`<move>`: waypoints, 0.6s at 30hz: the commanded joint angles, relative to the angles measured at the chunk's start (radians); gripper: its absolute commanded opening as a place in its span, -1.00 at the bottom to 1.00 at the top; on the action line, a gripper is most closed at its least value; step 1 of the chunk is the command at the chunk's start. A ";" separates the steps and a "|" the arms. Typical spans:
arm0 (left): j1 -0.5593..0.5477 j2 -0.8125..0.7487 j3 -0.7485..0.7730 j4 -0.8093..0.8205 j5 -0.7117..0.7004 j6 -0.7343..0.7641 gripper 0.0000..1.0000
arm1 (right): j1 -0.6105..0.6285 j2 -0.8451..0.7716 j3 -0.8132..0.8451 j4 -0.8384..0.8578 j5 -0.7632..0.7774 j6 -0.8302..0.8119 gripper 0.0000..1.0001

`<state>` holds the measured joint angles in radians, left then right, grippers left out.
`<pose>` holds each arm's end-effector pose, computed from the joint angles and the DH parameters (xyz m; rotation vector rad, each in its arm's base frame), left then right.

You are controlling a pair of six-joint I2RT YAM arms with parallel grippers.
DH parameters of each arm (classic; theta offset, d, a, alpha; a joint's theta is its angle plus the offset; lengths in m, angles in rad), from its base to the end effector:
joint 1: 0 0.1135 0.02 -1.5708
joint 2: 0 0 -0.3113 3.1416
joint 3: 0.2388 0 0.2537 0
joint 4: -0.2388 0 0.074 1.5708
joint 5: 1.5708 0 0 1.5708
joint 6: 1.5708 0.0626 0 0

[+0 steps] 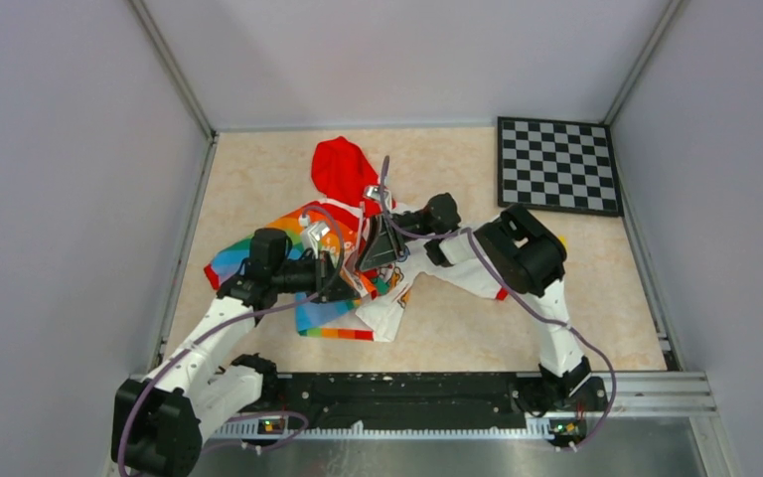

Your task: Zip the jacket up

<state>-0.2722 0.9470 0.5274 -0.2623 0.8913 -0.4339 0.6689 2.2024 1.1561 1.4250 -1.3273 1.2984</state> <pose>0.1562 -0.0941 0.2491 0.3273 2.2758 -1.3741 0.3247 0.3341 0.2144 -1.0445 1.7367 2.2051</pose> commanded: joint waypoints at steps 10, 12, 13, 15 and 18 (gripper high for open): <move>-0.007 -0.008 0.000 0.039 0.020 0.017 -1.00 | -0.032 -0.305 -0.094 -0.641 0.260 -0.642 0.05; -0.007 -0.005 0.000 0.041 0.026 0.018 -1.00 | -0.043 -0.289 -0.086 -0.612 0.214 -0.613 0.08; -0.006 -0.005 0.000 0.043 0.027 0.018 -1.00 | -0.042 -0.282 -0.077 -0.642 0.198 -0.637 0.09; -0.006 -0.009 -0.001 0.042 0.027 0.018 -1.00 | -0.042 -0.272 -0.084 -0.614 0.168 -0.624 0.08; -0.007 -0.014 -0.003 0.044 0.026 0.018 -1.00 | -0.040 -0.271 -0.086 -0.614 0.160 -0.627 0.07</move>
<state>-0.2741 0.9470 0.5274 -0.2619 0.8928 -0.4339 0.6346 1.9339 1.0664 0.8391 -1.1393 0.7322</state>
